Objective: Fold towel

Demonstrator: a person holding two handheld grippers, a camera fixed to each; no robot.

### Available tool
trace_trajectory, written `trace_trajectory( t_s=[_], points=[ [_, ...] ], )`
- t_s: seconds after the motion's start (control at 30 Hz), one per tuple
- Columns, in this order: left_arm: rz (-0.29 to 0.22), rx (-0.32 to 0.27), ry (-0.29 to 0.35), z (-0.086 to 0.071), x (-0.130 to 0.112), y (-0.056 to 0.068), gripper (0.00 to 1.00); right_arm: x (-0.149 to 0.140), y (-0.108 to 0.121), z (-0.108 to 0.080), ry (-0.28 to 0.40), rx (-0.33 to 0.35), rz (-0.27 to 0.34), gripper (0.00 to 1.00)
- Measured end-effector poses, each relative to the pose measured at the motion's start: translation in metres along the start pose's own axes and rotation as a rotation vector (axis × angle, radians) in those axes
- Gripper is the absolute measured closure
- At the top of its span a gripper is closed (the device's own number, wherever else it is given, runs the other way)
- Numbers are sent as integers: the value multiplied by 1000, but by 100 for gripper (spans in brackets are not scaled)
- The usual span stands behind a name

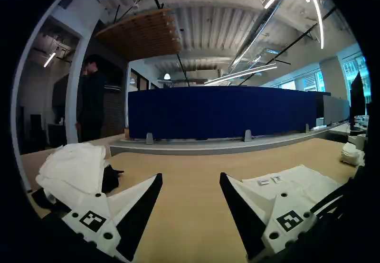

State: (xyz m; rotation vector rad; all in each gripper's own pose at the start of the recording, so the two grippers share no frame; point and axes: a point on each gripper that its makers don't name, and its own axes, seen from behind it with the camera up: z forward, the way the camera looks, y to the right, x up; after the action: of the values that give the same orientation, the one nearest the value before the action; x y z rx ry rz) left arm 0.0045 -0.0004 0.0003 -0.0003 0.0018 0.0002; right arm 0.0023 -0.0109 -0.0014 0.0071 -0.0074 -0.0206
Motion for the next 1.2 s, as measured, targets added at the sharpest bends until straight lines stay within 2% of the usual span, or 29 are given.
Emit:
trace_trajectory(
  t_s=[0.17, 0.37, 0.57, 0.77, 0.97, 1.1, 1.2],
  points=[
    [-15, -11, 12, 2, 41, -1, 11, 31, -9, -5, 7, 12, -29, 0],
    [-18, -34, 14, -2, 96, -1, 11, 88, -13, -15, 24, 11, -9, 0],
    [-7, -61, -6, -10, 147, 5, 11, 143, -6, -27, 16, -9, 6, 0],
    [4, -80, -21, -15, 189, 12, 11, 184, 2, -39, 4, -18, 30, 0],
    [17, -101, -26, -17, 212, 21, 11, 207, 13, -42, 9, -33, 57, 0],
    [20, -124, -49, -17, 215, 30, 11, 211, 17, -40, -8, -25, 49, 0],
    [29, -156, -68, -19, 215, 38, 11, 211, 12, -38, -29, 10, 27, 0]
  ],
)
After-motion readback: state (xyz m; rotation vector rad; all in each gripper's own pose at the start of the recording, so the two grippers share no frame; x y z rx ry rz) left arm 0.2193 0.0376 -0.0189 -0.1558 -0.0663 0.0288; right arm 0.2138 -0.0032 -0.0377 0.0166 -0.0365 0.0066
